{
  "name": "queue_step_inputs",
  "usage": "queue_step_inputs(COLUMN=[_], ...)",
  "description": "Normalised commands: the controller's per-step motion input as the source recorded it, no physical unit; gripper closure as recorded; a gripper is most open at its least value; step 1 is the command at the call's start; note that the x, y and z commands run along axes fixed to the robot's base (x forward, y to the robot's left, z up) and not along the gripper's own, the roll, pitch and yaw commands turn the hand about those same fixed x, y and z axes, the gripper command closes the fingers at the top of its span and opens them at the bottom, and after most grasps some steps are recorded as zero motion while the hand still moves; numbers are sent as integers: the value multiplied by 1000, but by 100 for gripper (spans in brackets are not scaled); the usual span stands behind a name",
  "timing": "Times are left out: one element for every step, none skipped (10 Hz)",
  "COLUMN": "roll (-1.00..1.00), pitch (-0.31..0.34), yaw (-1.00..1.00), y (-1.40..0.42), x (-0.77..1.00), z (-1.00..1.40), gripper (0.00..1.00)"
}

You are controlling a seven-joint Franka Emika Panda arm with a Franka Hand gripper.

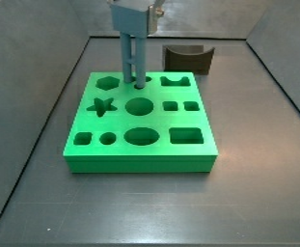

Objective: Insert the 3 prong object.

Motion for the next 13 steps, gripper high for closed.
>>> queue_step_inputs(roll=[29,30,34,71,89,0,-119,-234,-287,-339,-381,-261,0], pitch=[26,26,27,0,0,0,0,0,0,0,3,4,24], yaw=[-1000,-1000,-1000,-920,-826,-857,-780,-651,-543,-371,-383,-163,0], y=[0,0,0,74,129,169,114,111,100,54,20,149,0], x=[-26,-20,-11,111,206,231,243,157,140,231,186,183,29], z=[-157,-157,-163,-254,-277,-449,-637,-560,-474,-394,-306,-226,0], gripper=[100,100,100,100,100,100,100,100,100,100,100,100,100])
